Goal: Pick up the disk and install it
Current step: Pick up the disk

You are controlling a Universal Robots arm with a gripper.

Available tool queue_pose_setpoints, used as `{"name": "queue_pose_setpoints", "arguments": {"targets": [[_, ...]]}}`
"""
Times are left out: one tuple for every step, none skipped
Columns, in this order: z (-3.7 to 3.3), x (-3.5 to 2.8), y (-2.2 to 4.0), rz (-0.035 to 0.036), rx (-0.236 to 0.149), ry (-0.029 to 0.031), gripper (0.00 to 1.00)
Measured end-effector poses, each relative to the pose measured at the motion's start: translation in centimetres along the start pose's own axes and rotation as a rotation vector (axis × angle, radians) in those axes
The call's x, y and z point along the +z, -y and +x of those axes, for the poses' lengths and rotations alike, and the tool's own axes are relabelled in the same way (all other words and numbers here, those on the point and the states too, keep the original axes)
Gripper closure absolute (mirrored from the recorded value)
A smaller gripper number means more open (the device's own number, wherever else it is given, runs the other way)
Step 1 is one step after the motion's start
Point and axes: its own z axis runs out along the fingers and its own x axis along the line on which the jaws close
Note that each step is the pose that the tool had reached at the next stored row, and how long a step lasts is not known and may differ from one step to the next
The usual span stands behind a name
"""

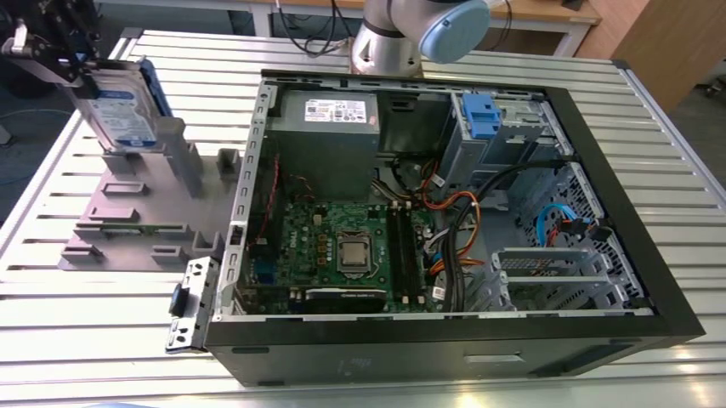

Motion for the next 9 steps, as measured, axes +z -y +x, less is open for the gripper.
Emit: {"name": "queue_pose_setpoints", "arguments": {"targets": [[0.0,-0.04,-0.01,0.0,0.0,-0.0042,0.63],[0.0,-0.08,-0.01,0.0,0.0,-0.008,0.63],[0.0,-0.12,-0.01,0.0001,0.0,-0.0112,0.63],[0.0,-0.14,-0.01,0.0004,0.0,-0.0128,0.63],[0.0,-0.17,-0.01,0.0004,0.0,-0.0131,0.63],[-0.01,-0.23,-0.01,0.0003,0.0,-0.0132,0.63],[-0.02,-0.3,-0.01,0.0002,0.0,-0.0133,0.63],[-0.02,-0.37,-0.01,0.0003,0.0,-0.0132,0.63],[-0.02,-0.43,-0.02,0.0003,0.0,-0.0132,0.63]]}}
